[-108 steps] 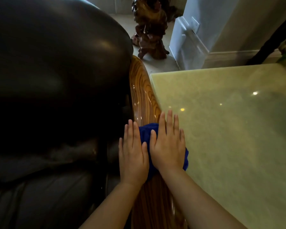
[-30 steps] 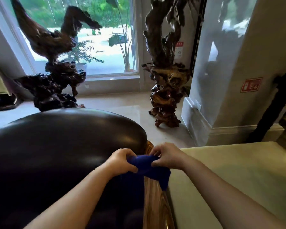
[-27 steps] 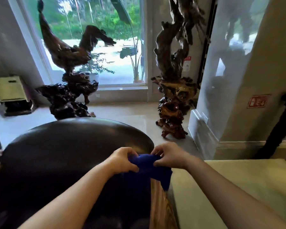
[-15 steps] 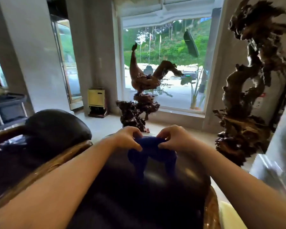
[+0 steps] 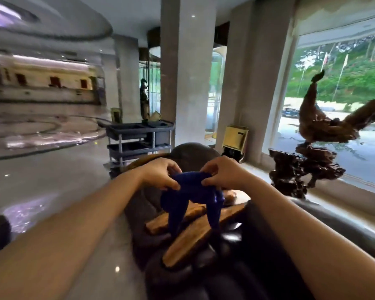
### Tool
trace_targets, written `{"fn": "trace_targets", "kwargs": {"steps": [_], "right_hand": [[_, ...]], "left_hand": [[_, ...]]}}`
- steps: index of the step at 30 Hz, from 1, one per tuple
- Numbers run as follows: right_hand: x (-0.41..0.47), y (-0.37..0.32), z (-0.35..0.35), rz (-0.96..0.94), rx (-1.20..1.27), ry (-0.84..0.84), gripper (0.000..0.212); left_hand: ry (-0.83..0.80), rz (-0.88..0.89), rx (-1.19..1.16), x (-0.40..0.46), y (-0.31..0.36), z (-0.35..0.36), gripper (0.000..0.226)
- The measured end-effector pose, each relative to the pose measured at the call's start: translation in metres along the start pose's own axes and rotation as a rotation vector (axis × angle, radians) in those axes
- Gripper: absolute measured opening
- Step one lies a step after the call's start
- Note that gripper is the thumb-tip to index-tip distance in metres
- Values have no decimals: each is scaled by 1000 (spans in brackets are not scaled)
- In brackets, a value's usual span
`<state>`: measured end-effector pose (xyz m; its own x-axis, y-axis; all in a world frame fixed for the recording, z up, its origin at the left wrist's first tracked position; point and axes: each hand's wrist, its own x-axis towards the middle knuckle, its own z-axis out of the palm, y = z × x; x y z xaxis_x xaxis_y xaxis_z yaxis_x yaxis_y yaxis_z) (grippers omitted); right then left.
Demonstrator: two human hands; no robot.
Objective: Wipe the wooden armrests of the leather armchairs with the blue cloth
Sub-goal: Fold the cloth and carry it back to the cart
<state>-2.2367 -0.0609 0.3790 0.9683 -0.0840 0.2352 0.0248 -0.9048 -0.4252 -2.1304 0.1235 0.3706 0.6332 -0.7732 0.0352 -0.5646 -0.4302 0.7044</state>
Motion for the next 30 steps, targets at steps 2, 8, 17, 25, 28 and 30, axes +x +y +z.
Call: {"fn": "trace_targets", "kwargs": {"steps": [2,8,17,25,28,30], "right_hand": [[39,-38,31,-60,18,-34,24],[127,-116,97,-219,46,-147,29],[287,-151,180,-368,71,-291,23],[471,-149,230,-469,138,-309,19],[535,-153,245,-491,196,-311,18],[576,-158,261,-511,226,-316,18]], "left_hand": [[52,-62,10,-21,-38,-42,38],[142,-205,-10,-57,-126,-121,32],[216,-283,-60,-24,-247,-200,31],[322,-333,-60,77,-344,-293,34],[382,-326,-78,108,-379,-328,30],[409,-331,-90,127,-406,-349,30]]}}
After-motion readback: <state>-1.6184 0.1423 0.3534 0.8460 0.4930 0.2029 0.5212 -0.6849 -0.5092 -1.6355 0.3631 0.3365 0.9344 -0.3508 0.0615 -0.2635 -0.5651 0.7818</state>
